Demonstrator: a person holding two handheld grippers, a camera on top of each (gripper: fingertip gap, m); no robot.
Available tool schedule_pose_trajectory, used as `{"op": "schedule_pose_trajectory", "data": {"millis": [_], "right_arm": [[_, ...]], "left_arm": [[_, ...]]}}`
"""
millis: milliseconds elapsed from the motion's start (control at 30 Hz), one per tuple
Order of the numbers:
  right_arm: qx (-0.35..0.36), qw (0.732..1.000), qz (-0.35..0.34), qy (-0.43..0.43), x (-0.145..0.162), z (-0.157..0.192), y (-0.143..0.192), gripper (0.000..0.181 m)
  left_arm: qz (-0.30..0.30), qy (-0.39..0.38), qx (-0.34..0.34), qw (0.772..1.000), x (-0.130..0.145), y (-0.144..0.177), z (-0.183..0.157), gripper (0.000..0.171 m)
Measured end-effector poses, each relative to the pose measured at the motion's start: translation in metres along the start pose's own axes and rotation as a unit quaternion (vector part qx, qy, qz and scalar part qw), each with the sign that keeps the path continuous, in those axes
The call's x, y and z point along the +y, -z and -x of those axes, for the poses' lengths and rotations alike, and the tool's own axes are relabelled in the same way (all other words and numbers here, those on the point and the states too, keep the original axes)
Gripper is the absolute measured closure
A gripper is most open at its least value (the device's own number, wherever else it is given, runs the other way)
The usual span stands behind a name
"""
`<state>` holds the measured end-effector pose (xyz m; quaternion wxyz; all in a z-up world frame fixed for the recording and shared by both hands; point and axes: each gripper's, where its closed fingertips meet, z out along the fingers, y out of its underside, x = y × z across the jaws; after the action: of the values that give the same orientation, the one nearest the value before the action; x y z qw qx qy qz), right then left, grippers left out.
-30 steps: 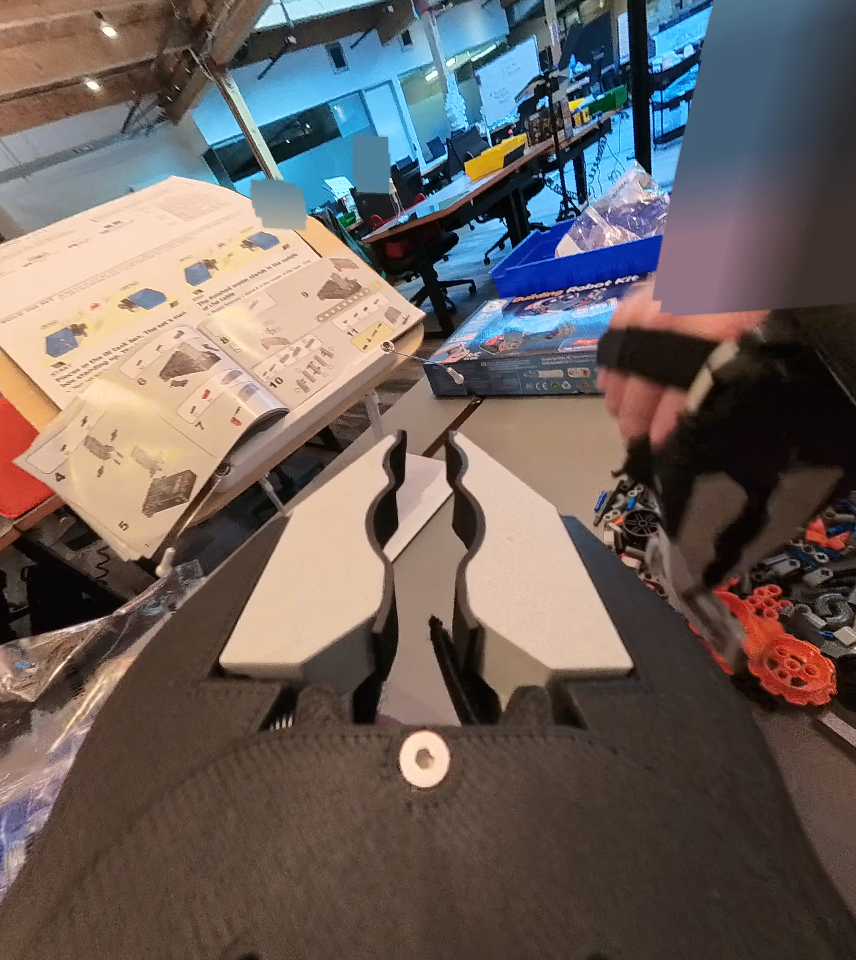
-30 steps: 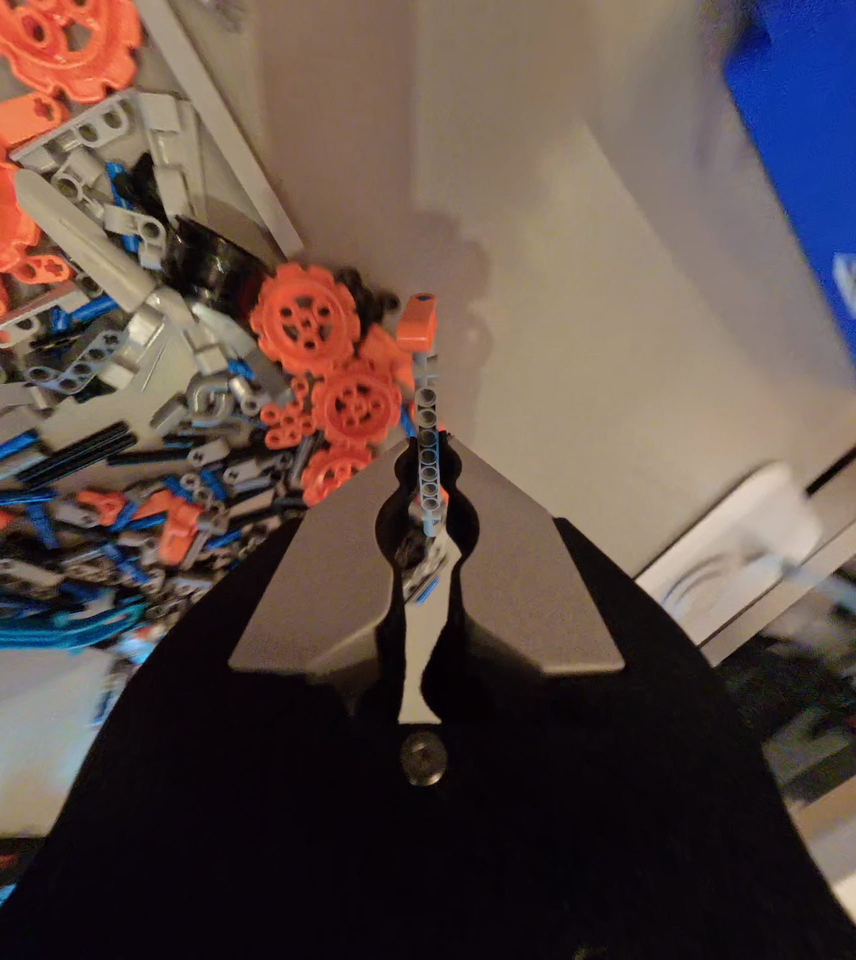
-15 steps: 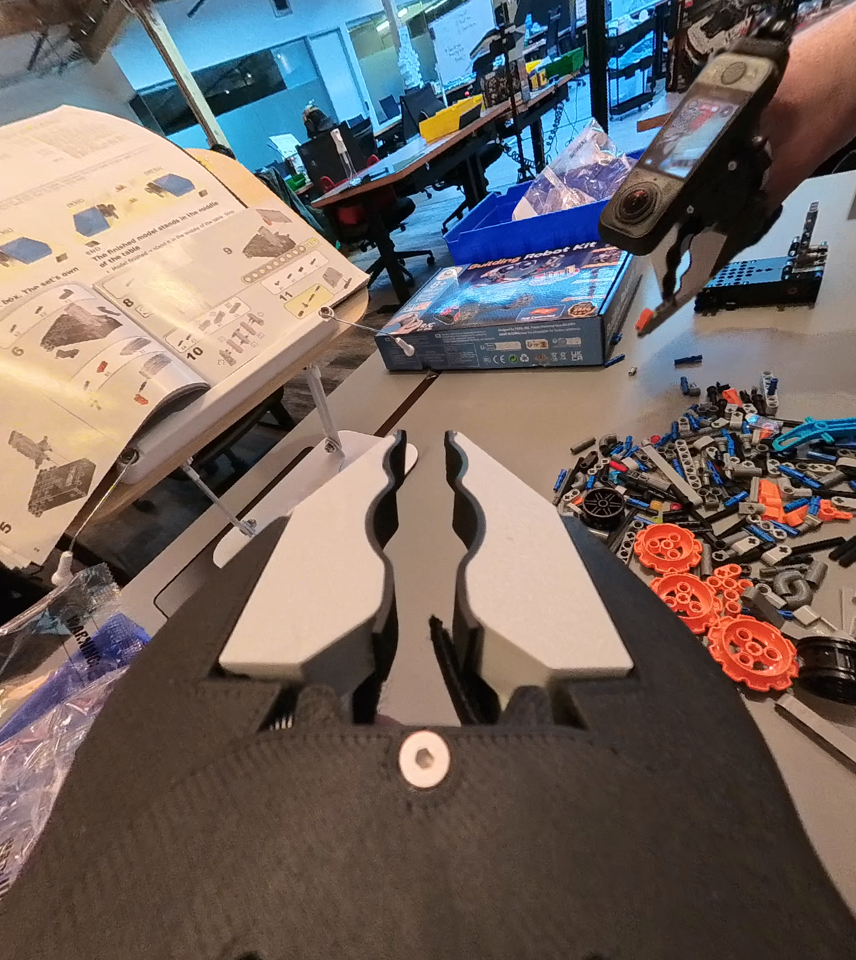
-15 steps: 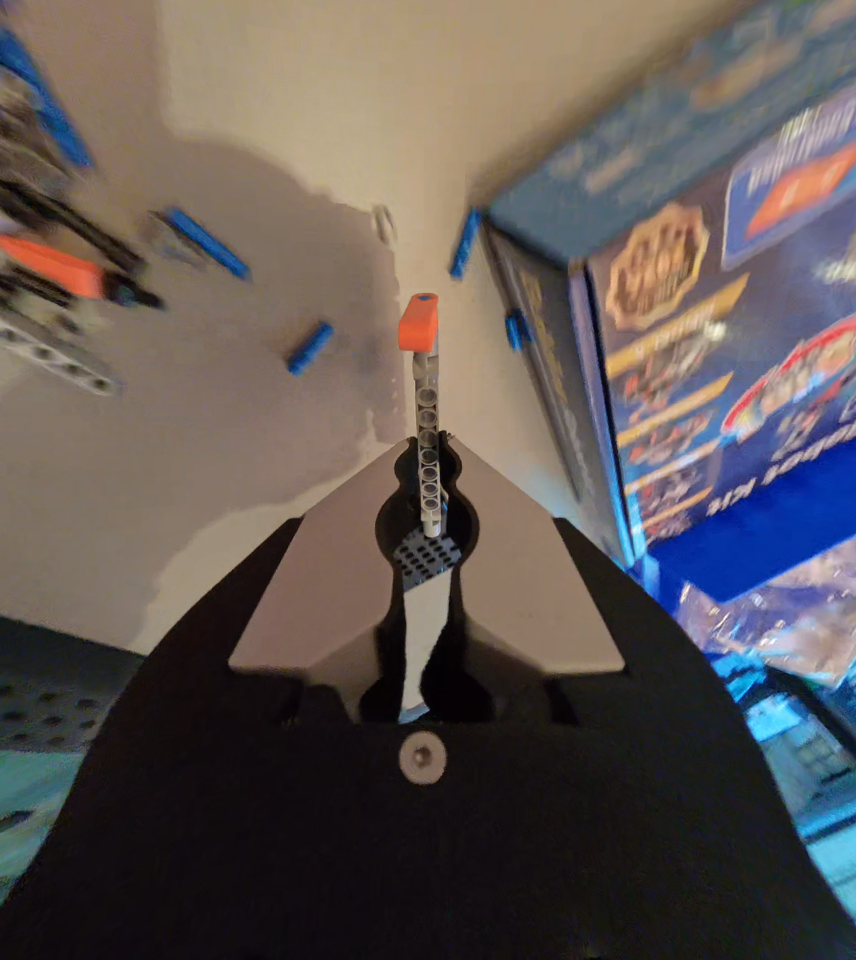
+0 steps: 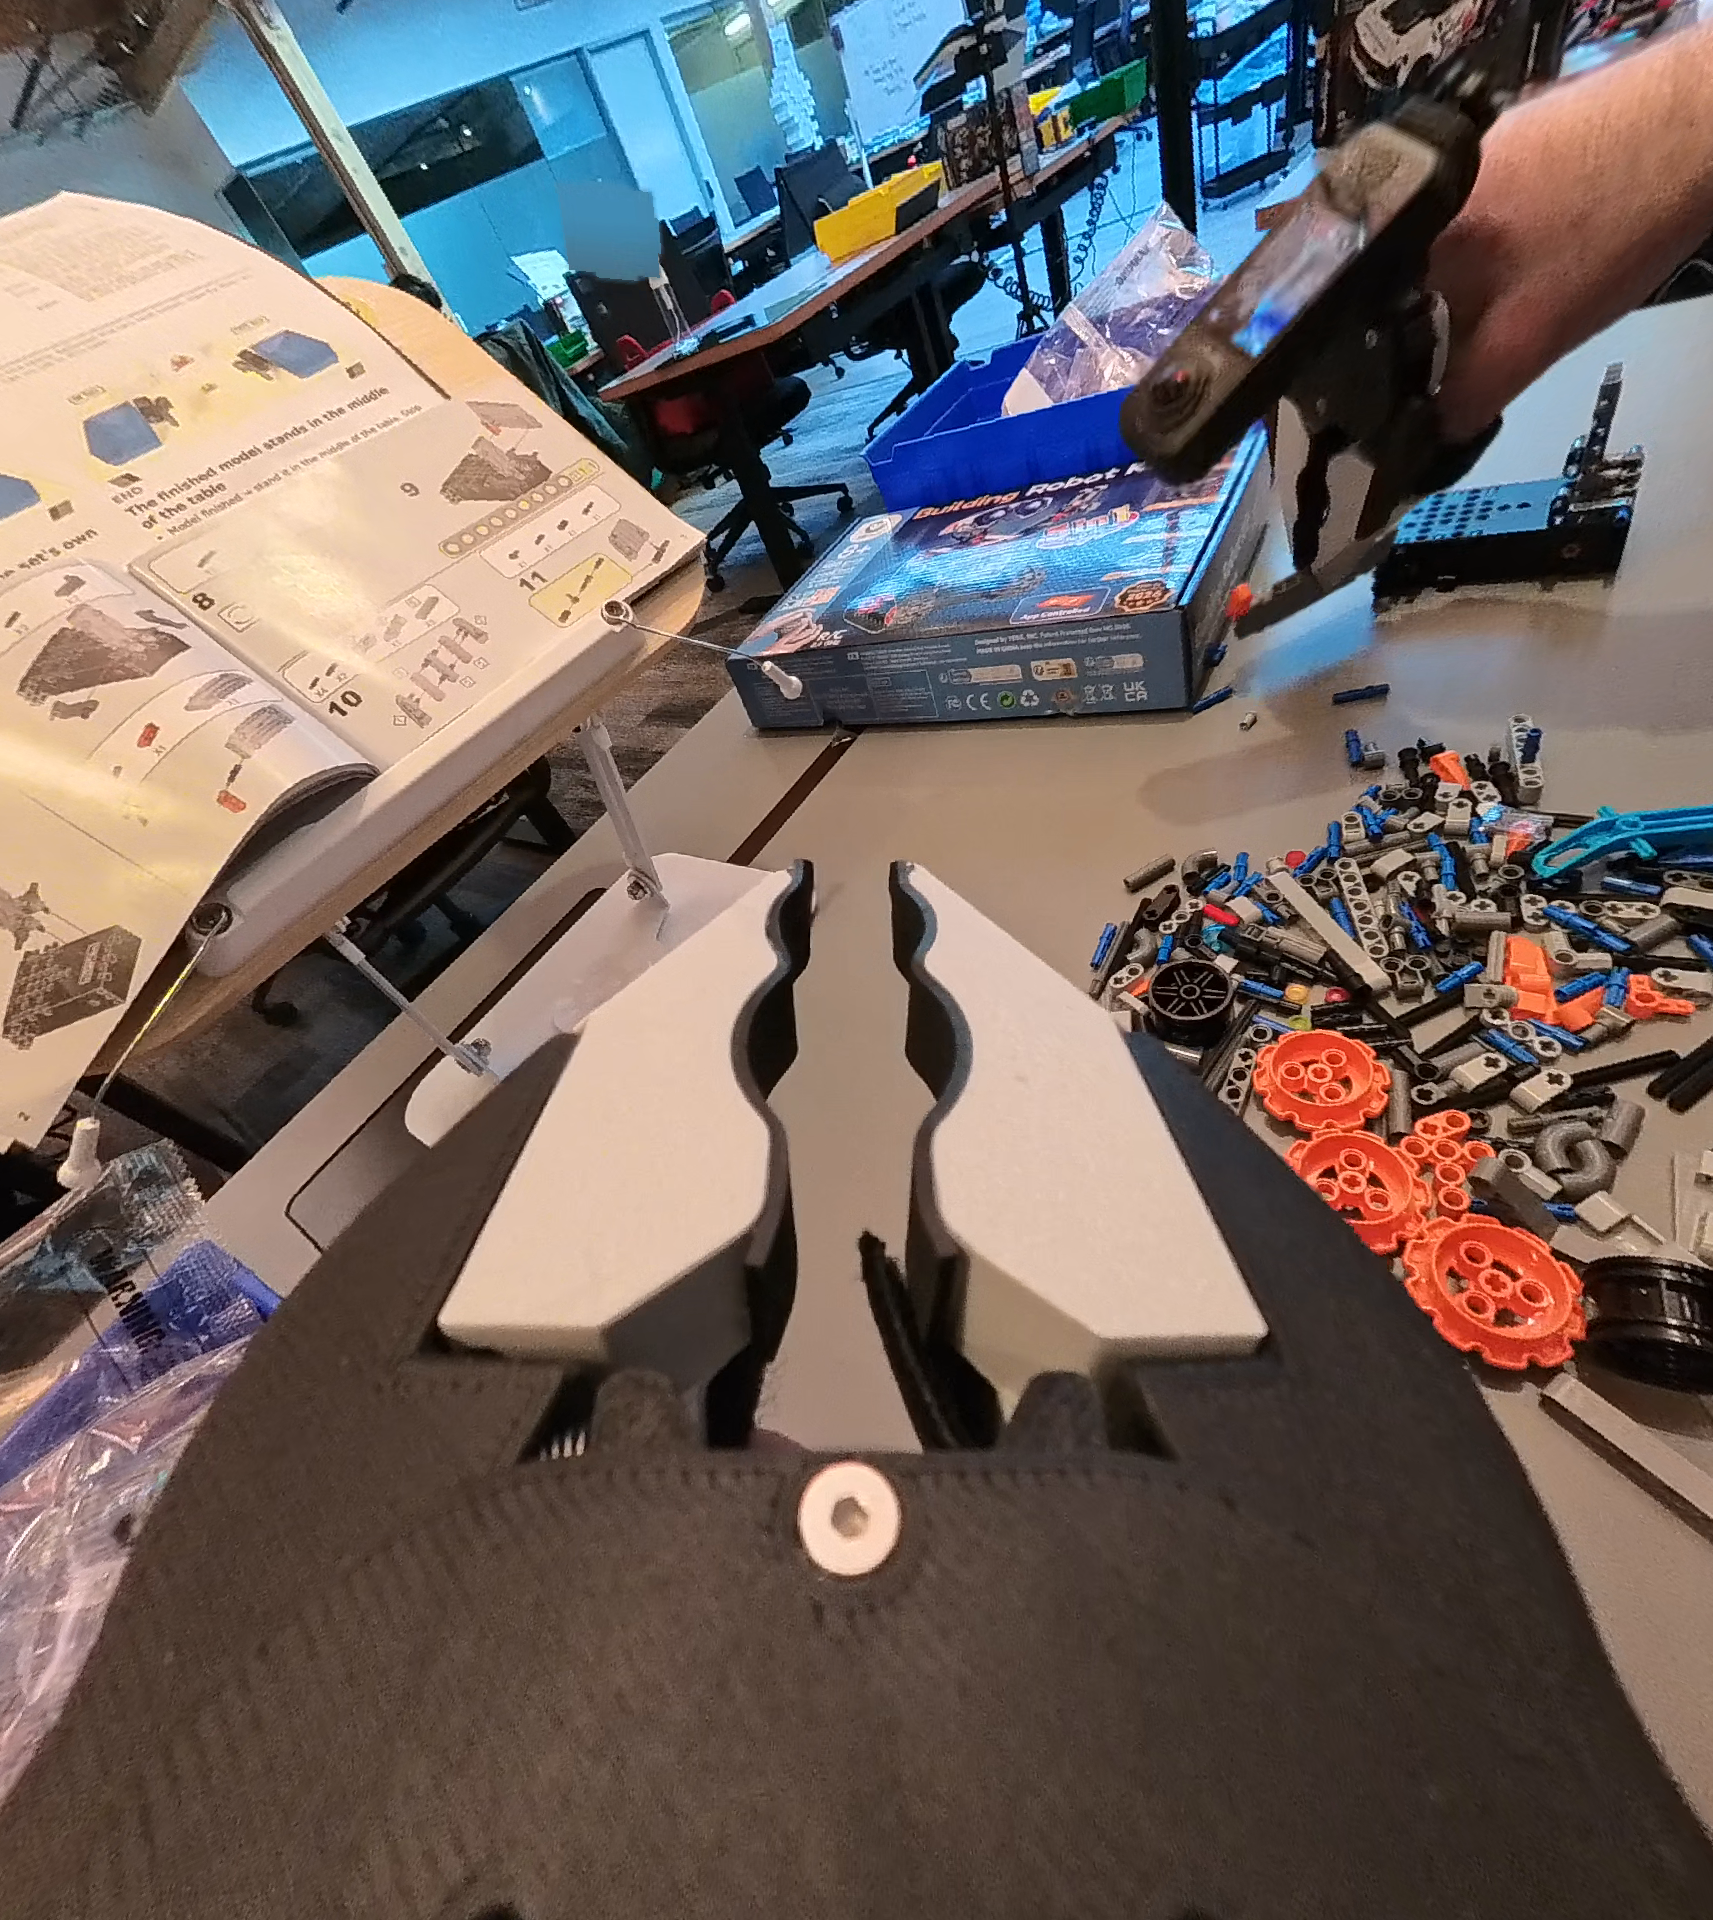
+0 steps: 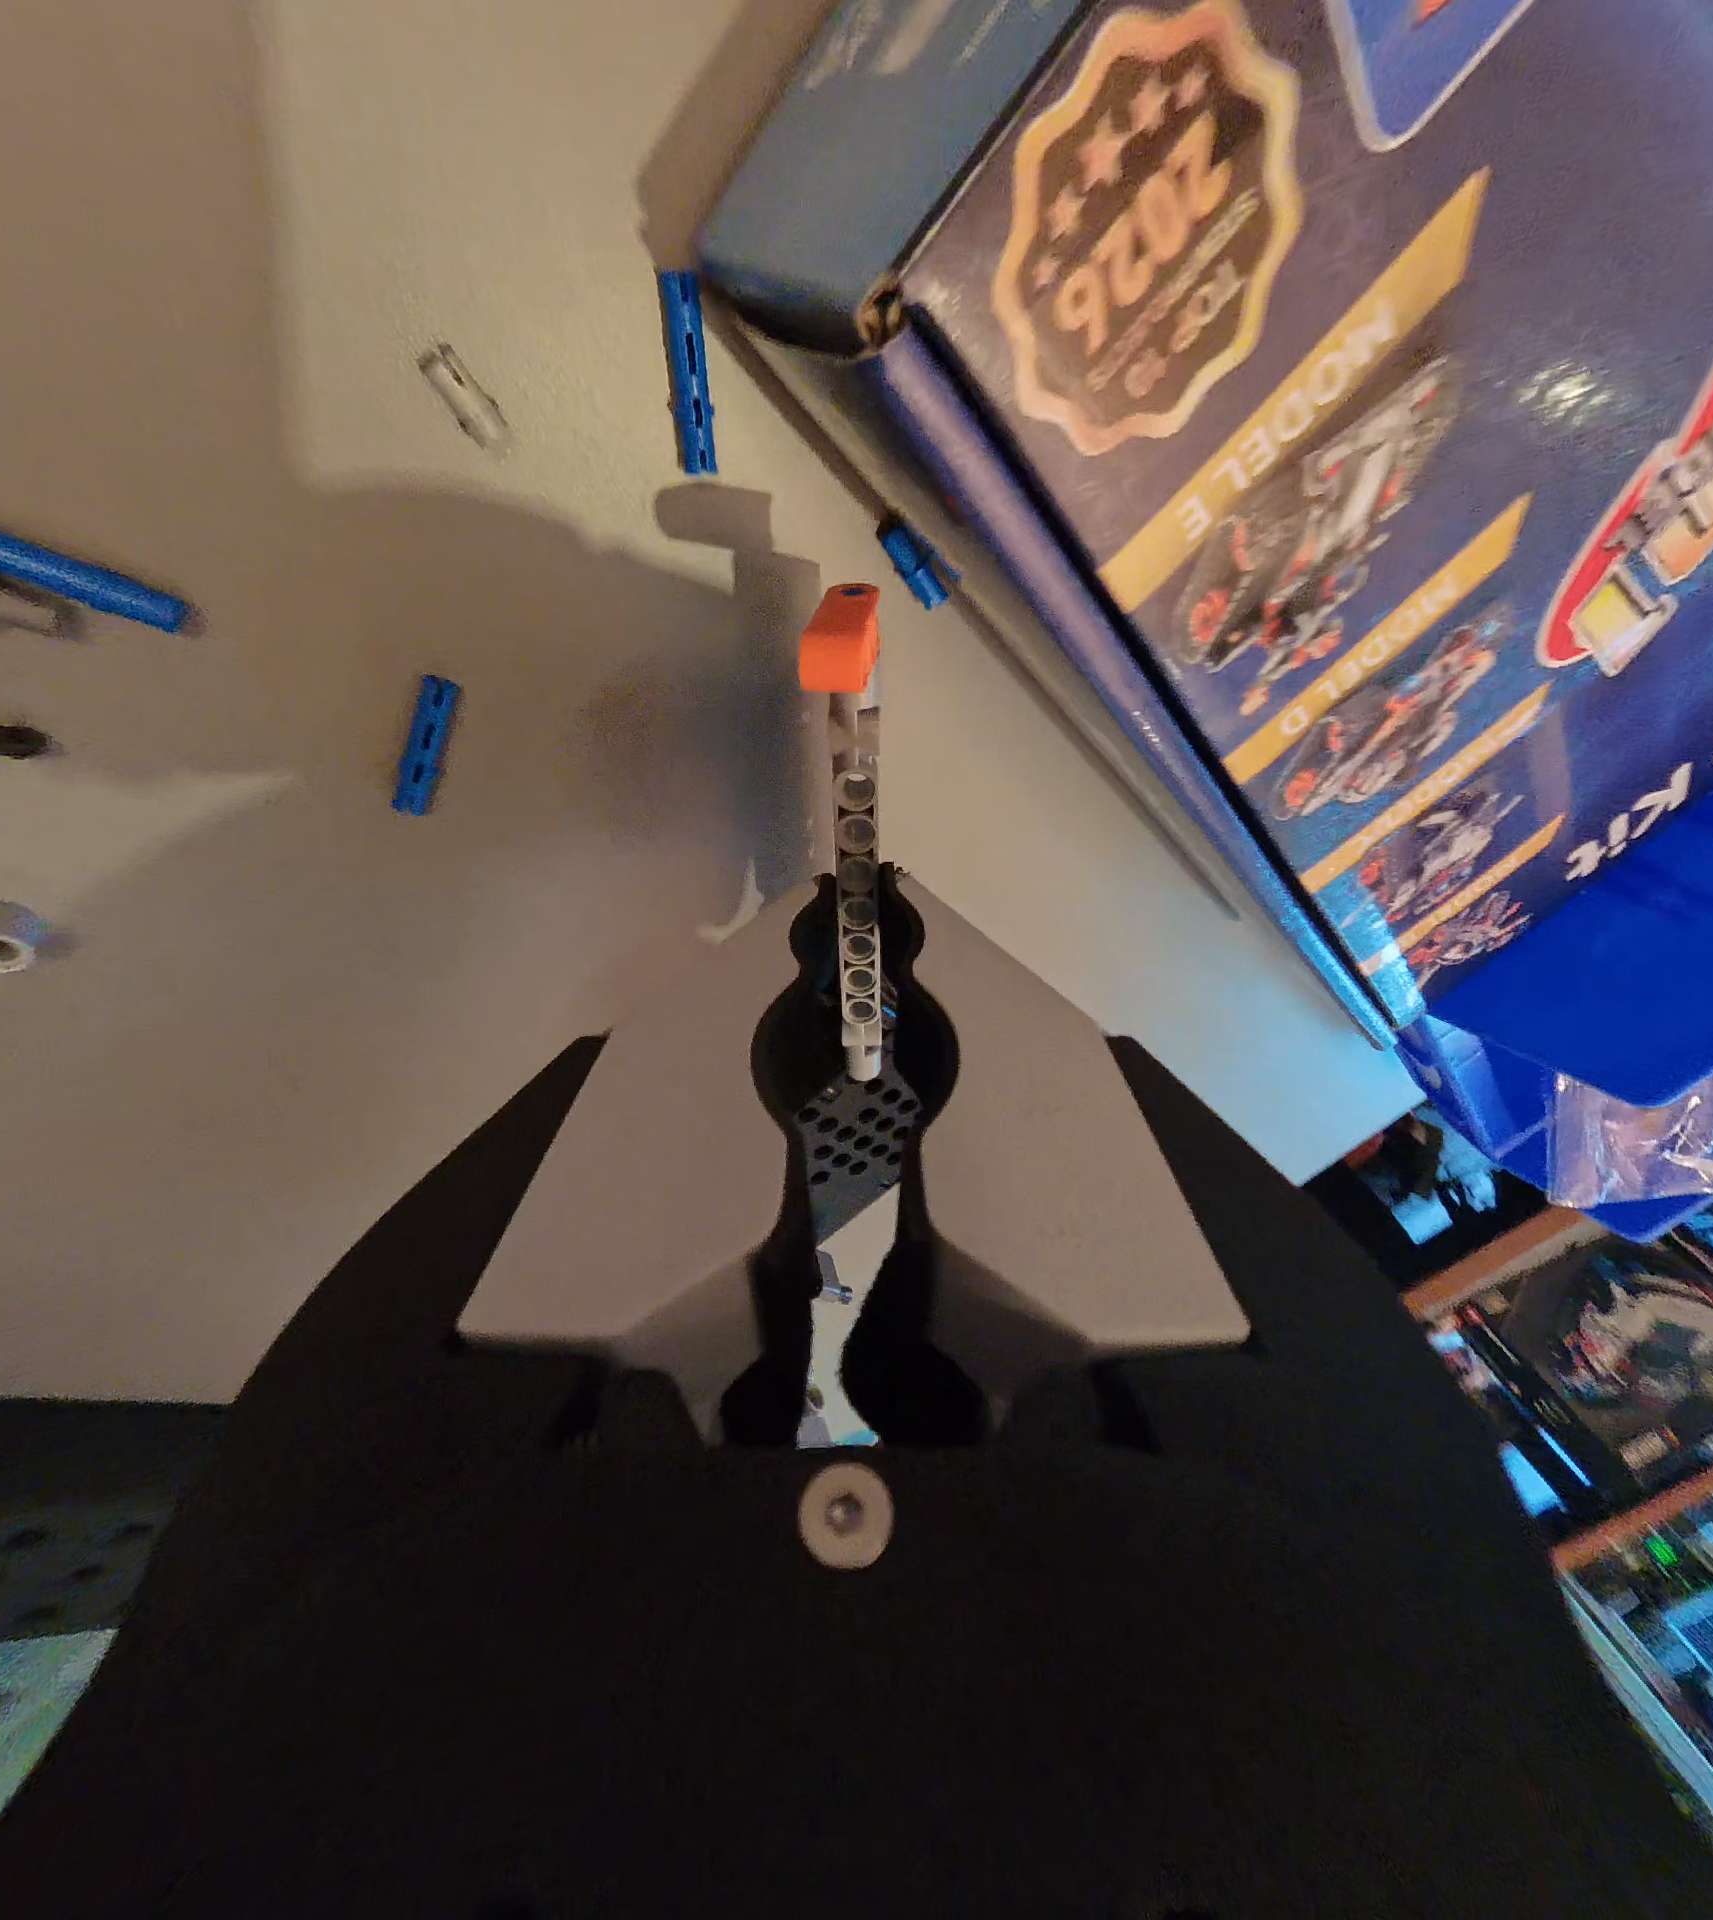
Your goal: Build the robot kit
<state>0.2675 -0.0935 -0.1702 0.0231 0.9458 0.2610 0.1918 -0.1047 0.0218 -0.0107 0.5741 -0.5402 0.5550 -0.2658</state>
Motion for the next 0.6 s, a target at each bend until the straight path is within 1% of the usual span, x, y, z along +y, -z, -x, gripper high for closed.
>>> {"op": "schedule_pose_trajectory", "data": {"millis": [67,200,333,400,600], "right_arm": [[0.024,0.999,0.028,0.004,0.006,-0.004,-0.008,0.176],[0.067,0.997,0.045,-0.011,0.015,-0.021,-0.016,0.176],[0.058,0.998,0.027,-0.018,0.01,-0.023,-0.027,0.176],[0.066,0.997,0.027,-0.015,0.009,-0.024,-0.028,0.176],[0.05,0.999,0.0,-0.005,-0.003,-0.016,-0.024,0.175]], "left_arm": [[-0.001,0.002,0.003,1.0,0.0,-0.001,-0.001,0.159],[0.001,-0.008,0.001,1.0,-0.001,0.0,-0.003,0.159],[0.0,-0.011,0.003,1.0,-0.002,-0.001,-0.006,0.159],[0.002,-0.01,0.004,1.0,-0.001,-0.002,-0.006,0.159],[0.008,-0.006,0.012,1.0,0.004,-0.007,-0.01,0.159]]}}
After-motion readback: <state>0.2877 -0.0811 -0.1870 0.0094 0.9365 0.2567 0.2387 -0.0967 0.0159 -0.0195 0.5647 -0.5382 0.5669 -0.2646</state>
